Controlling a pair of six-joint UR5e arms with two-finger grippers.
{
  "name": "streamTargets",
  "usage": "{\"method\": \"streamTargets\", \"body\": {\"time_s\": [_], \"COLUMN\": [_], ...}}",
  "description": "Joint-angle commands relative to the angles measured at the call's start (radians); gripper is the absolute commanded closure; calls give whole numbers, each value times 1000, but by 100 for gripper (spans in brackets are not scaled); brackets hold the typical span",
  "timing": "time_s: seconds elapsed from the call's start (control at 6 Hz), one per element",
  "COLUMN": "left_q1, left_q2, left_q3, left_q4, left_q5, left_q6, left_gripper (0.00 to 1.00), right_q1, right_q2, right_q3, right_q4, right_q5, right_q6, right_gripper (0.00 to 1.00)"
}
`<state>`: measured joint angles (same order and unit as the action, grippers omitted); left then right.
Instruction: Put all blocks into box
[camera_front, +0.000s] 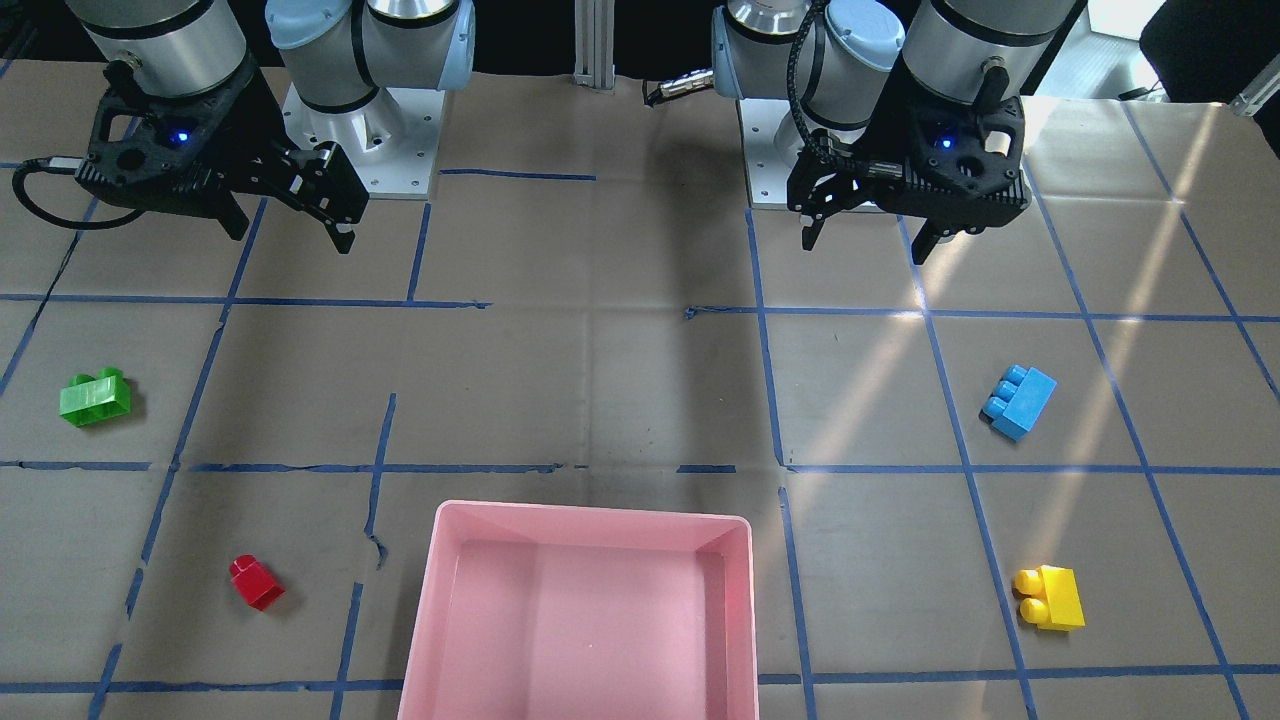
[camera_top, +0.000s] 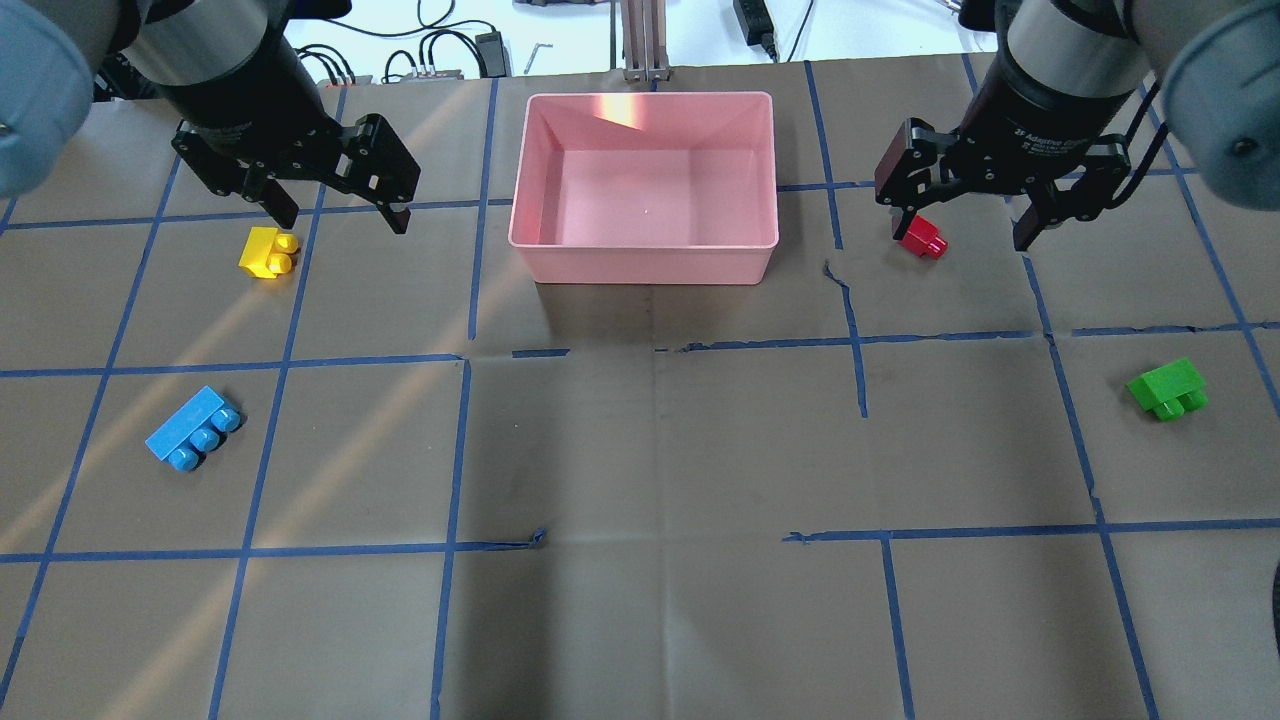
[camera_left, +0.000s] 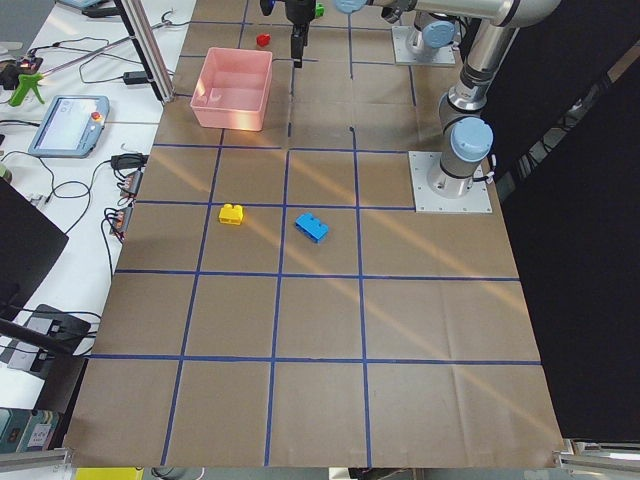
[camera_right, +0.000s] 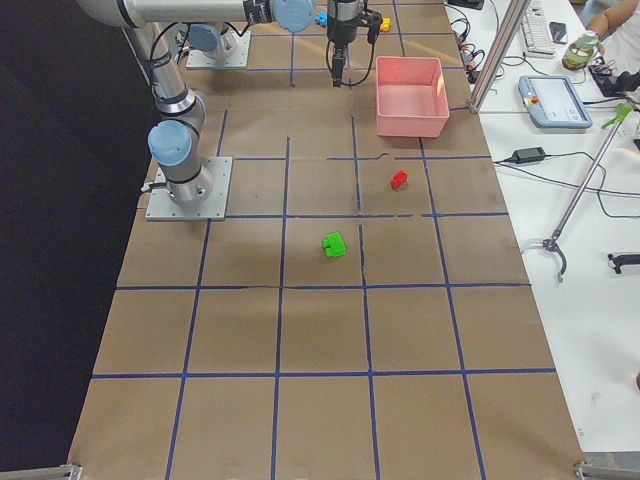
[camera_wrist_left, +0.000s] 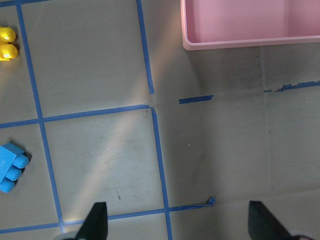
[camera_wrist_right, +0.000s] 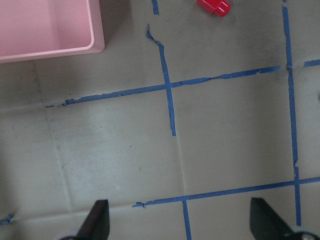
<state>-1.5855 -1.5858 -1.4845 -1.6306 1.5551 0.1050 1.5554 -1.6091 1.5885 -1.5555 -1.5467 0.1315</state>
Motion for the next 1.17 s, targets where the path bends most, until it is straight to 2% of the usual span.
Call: {"method": "streamTargets", "body": {"time_s": [0.0,0.17,0.33,0.67,0.83,1.0], "left_q1": [2,7,53,184,256,365], "left_q2": [6,10,9,3,-5,-16], "left_q3": [-17,-46,-52,-127,-170,-230], "left_q4": [-12,-6,7,24,113,133], "left_q5": [78,77,77,76,76,74], "left_q6": [-1,4,113,345,464,654], "left_gripper": [1,1,1,1,1,3], "right_q1": [2,2,11,14,11,-1], "right_q2": [-6,-6,-6,-2,1,8], "right_q3": [1,1,2,30,62,80], "right_q4": [-1,-2,-2,-5,-18,-23], "right_q5": [-1,0,5,2,-10,-9], "right_q6": [-1,-1,-33,-85,-130,-242], "right_gripper": [0,0,0,0,0,0]}}
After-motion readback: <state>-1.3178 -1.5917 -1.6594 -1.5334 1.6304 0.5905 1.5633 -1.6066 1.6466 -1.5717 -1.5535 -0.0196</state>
